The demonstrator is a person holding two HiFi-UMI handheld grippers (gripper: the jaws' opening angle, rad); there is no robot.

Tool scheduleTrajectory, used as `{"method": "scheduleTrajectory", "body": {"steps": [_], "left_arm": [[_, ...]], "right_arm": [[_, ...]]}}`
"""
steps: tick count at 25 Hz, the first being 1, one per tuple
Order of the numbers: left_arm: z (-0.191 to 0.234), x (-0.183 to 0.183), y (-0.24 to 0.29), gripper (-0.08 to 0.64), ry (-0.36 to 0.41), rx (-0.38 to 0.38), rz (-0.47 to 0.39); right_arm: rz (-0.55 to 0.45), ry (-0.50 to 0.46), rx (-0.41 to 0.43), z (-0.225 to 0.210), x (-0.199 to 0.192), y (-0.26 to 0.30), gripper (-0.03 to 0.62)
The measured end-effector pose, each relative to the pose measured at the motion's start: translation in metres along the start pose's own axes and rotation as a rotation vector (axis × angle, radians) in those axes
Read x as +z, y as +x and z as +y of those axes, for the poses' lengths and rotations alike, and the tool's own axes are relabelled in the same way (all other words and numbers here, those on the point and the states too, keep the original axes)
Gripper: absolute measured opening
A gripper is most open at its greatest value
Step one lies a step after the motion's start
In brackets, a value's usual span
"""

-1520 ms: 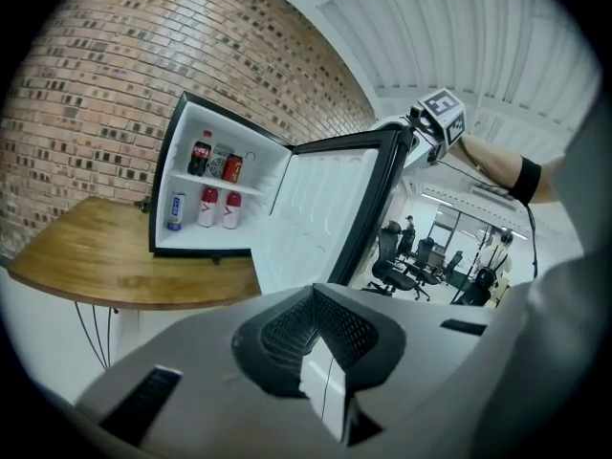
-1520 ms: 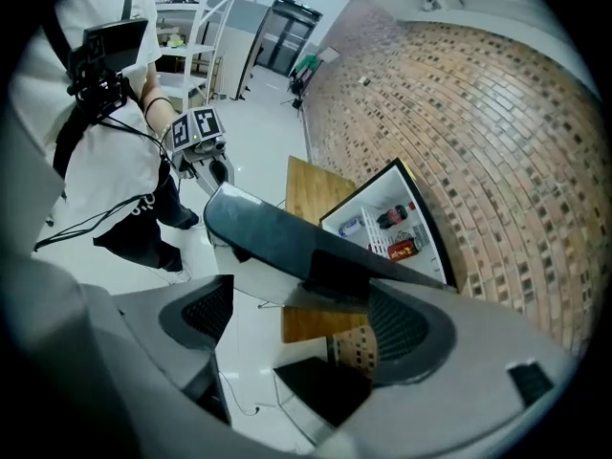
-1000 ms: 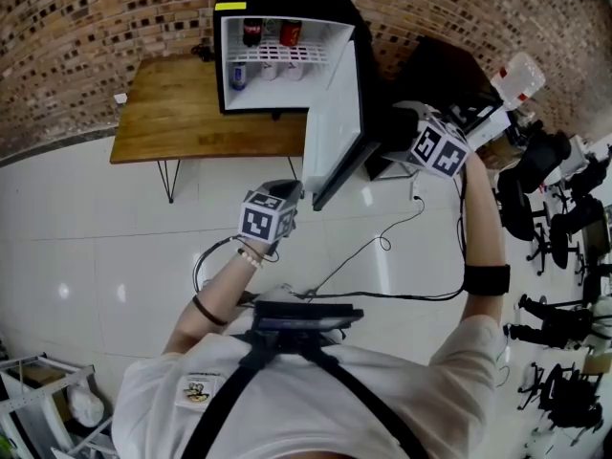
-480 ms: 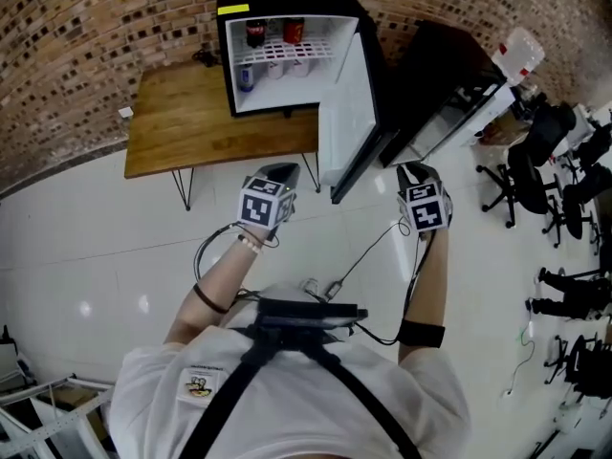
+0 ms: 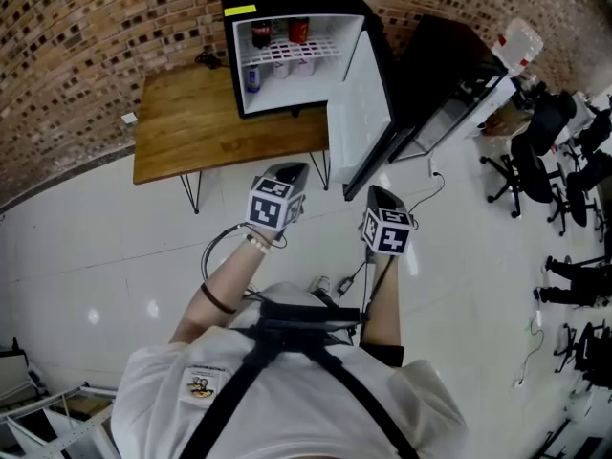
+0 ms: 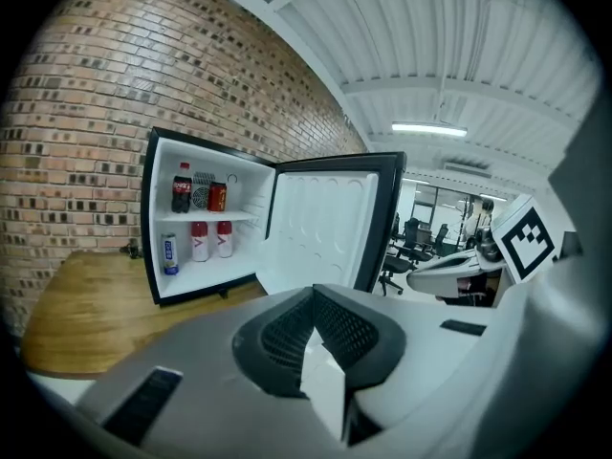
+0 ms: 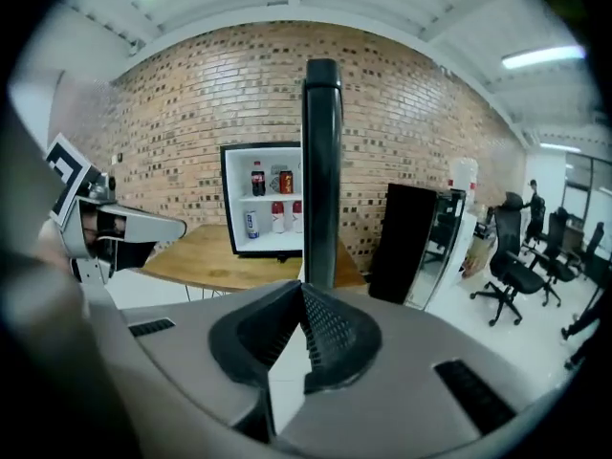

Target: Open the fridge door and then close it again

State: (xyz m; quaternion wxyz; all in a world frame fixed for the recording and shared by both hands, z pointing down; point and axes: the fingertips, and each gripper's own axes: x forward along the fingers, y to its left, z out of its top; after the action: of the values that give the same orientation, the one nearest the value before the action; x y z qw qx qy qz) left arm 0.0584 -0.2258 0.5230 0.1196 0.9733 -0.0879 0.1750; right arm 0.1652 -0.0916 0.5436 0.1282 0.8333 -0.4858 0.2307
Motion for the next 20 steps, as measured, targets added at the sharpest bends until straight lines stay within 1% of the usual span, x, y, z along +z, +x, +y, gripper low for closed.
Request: {"method": "scheduleTrajectory", "body": {"steps": [2,7,13,20], "left_arm": [[0.004,-0.003,-0.004,0.002,-0.004,0.001,-0.002],[0.013,-0.003,-0.011,0.000,-0.021,0.004,-0.007],[0.016,-0.007,-0.010,0.000,-0.039,-0.008,0.001],[0.015,-0.007,-0.004,0.000,-0.060,-0.017,-0.005]], "right_arm": [[0.005,0.040,0.008,0.013,-0.008,0.002,0.017],[0.032,0.035,-0.008,0.026,-0.017,0.006,0.017],[0.036,0.037,-0.012,0.026,-0.020,0.007,0.017],[0.032,0.052,-0.020,0.013,-0.019,0.009,0.017]]}}
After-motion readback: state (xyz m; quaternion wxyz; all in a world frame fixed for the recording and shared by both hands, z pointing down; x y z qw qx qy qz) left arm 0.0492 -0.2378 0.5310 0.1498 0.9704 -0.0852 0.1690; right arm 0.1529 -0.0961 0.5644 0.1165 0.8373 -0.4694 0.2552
